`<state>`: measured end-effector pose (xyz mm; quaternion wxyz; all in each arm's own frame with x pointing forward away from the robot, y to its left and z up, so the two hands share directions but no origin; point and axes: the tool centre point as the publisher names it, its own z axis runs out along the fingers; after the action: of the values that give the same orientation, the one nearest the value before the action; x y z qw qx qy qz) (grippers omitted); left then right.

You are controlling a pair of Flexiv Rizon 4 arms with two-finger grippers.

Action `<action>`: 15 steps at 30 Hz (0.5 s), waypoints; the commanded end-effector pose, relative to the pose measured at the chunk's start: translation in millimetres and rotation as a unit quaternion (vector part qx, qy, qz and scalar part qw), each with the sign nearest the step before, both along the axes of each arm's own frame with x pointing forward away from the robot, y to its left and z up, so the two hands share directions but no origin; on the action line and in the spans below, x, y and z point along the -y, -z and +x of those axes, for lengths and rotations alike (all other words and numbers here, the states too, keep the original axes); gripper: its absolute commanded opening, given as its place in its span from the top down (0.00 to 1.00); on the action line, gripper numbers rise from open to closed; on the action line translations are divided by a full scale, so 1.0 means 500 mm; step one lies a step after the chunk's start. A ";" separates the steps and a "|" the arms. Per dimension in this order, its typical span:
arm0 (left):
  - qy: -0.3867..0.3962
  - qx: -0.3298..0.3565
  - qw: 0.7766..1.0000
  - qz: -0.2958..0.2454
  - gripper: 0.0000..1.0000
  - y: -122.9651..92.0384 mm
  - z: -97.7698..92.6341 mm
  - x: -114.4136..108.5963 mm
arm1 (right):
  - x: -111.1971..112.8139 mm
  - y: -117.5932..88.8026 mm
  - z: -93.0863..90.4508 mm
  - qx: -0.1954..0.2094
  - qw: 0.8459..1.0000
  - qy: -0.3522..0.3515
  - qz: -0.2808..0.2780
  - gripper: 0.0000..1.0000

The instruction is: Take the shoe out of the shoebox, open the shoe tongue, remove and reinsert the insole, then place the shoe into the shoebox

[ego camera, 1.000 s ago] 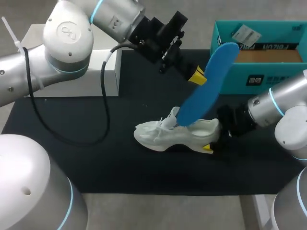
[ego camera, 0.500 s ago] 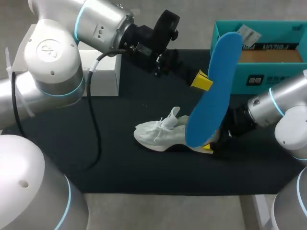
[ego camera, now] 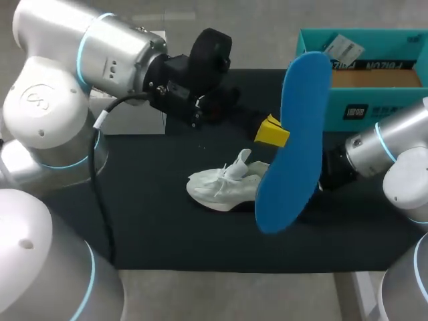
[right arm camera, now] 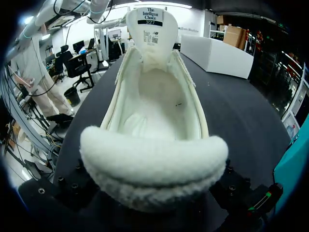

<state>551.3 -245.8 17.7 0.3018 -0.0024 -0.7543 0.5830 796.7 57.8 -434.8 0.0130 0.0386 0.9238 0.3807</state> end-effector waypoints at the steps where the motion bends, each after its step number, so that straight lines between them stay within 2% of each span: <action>1: -0.004 -0.016 0.999 -0.034 1.00 0.002 -0.023 -0.031 | -0.003 0.010 -0.001 0.001 1.000 0.001 -0.001 1.00; 7: 0.013 -0.012 0.999 -0.046 1.00 -0.012 -0.035 -0.050 | -0.003 0.010 -0.001 0.001 1.000 0.001 -0.001 1.00; 15: 0.040 -0.006 0.999 -0.028 1.00 -0.009 -0.013 -0.078 | -0.003 0.010 -0.001 0.001 1.000 0.001 -0.001 1.00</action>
<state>535.2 -212.4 20.5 0.3264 -0.0251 -0.7287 0.6015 796.8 57.8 -434.9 0.0130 0.0386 0.9238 0.3807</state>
